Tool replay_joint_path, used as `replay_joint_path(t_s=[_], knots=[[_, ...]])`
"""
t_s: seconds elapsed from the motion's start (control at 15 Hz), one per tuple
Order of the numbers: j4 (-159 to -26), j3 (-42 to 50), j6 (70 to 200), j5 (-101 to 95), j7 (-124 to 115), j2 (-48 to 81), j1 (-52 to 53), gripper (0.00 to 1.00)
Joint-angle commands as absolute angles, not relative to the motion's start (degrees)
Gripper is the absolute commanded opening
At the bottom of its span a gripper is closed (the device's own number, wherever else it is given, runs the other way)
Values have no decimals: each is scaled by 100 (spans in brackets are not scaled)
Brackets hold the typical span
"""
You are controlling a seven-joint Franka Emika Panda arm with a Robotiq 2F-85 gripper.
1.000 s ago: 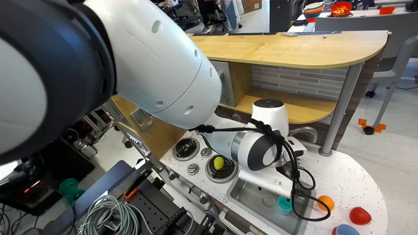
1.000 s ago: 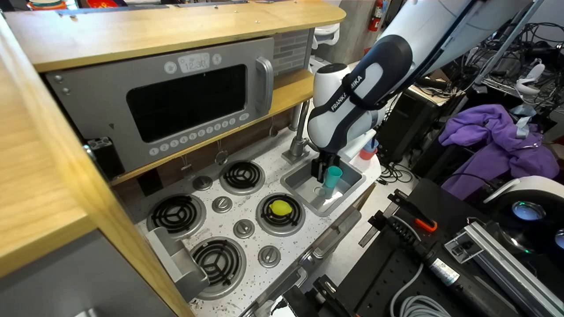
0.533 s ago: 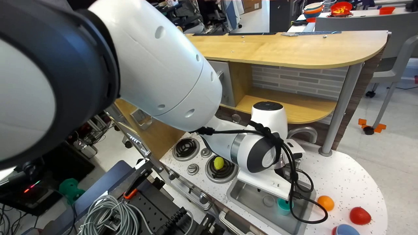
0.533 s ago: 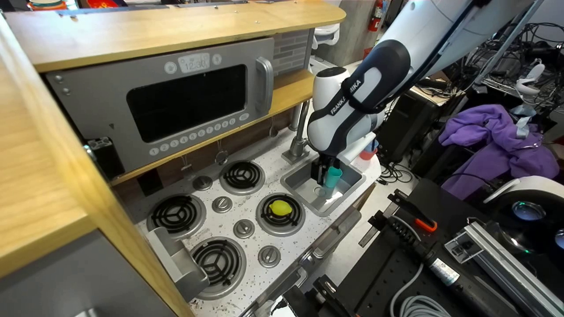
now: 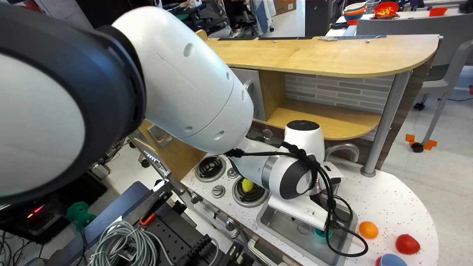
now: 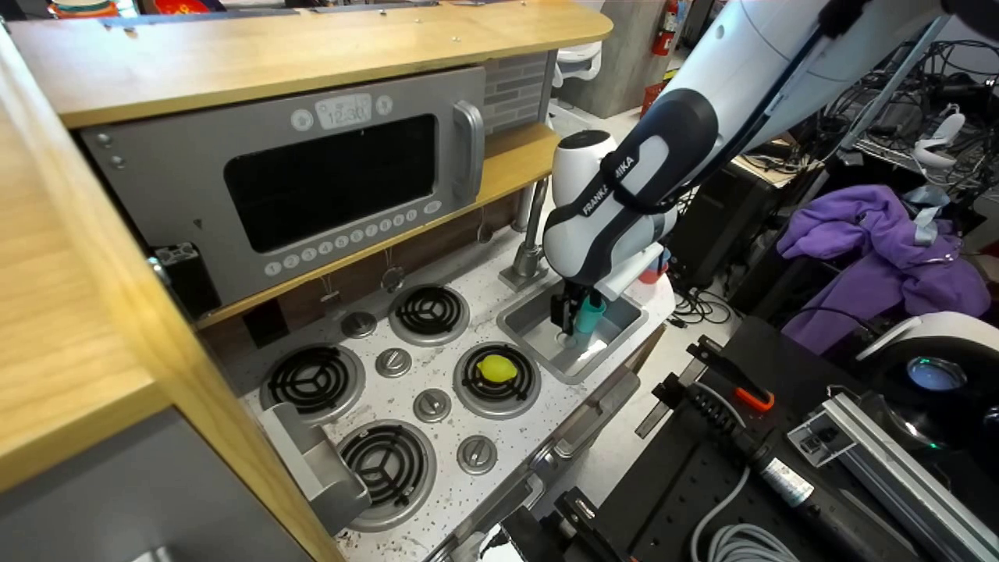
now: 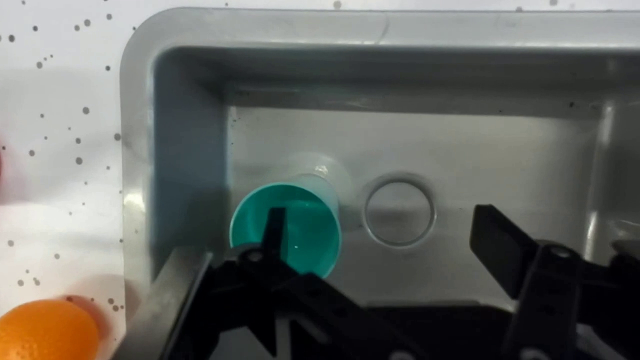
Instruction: Take the cup from the sink and place it in the blue cup beside the sink
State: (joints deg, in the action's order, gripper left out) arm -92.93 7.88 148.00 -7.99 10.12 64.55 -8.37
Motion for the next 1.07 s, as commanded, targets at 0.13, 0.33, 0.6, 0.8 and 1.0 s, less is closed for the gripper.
replay_joint_path(t_s=[0.13, 0.33, 0.6, 0.8, 1.0], knots=[[-8905, 861, 14831, -881, 878, 6715, -794, 51], [-8951, 844, 14820, -865, 905, 6606, -823, 28], [-9324, 785, 14861, -824, 956, 6246, -878, 1], [-9661, 763, 14897, -812, 1000, 5907, -925, 0], [-10335, 696, 14932, -758, 1084, 5225, -1031, 1]])
